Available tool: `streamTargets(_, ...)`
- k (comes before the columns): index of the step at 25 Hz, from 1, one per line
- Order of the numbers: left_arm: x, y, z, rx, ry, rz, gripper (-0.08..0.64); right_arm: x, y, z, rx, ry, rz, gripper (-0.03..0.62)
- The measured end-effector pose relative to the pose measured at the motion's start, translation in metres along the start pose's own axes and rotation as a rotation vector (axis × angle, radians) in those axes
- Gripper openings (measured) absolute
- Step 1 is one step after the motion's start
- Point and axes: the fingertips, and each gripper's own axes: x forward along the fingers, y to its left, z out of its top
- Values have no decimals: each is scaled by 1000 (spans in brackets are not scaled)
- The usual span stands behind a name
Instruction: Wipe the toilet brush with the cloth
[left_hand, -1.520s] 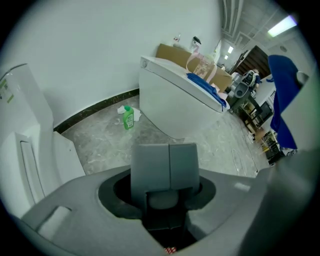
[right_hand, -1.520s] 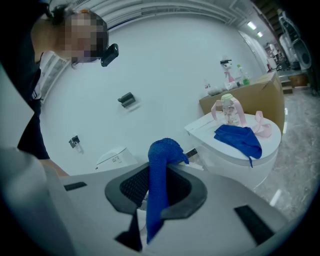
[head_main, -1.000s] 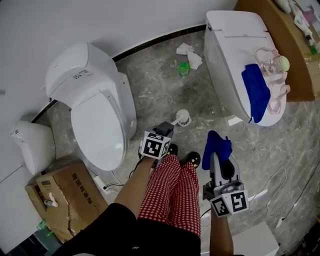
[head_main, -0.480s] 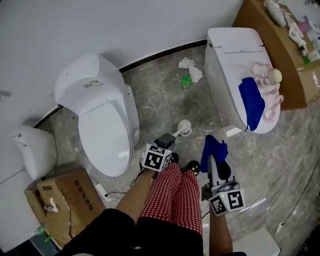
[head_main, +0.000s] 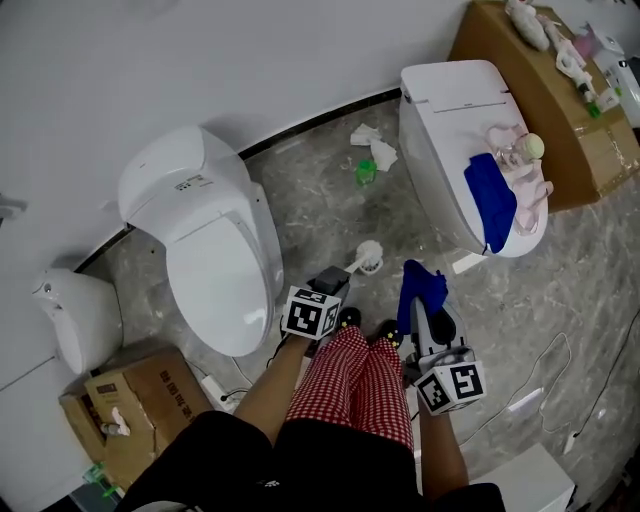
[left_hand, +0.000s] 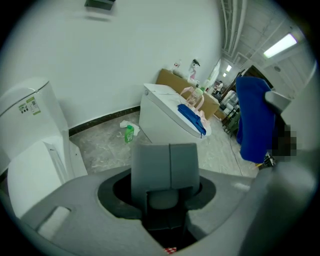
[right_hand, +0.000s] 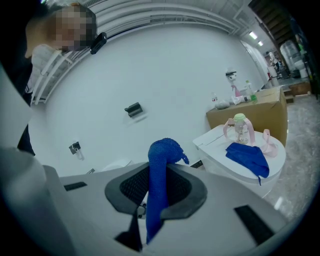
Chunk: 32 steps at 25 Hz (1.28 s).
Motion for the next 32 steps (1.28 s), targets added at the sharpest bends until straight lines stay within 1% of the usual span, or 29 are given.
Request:
streamTargets(3, -10, -3, 9, -23, -16, -10, 181, -1, 3, 6, -3, -3, -6, 69)
streamTargets(7, -21, -13, 21, -21, -36, -27, 181, -4, 6, 17, -11, -8, -9, 69)
streamTargets(12, -30, -23, 38, 10, -45, -26, 181, -5, 5, 33, -11, -17, 0, 69)
streamTargets(17, -38, -36, 45, 18, -44, -35, 181, -9, 3, 46, -12, -22, -3, 69)
streamTargets(27, -54, -60, 62, 12, -75, -43, 181, -14, 5, 68, -16, -37, 33, 69)
streamTargets(32, -60, -69, 69, 11, -85, -48, 181, -15, 4, 77, -3, -46, 38, 69)
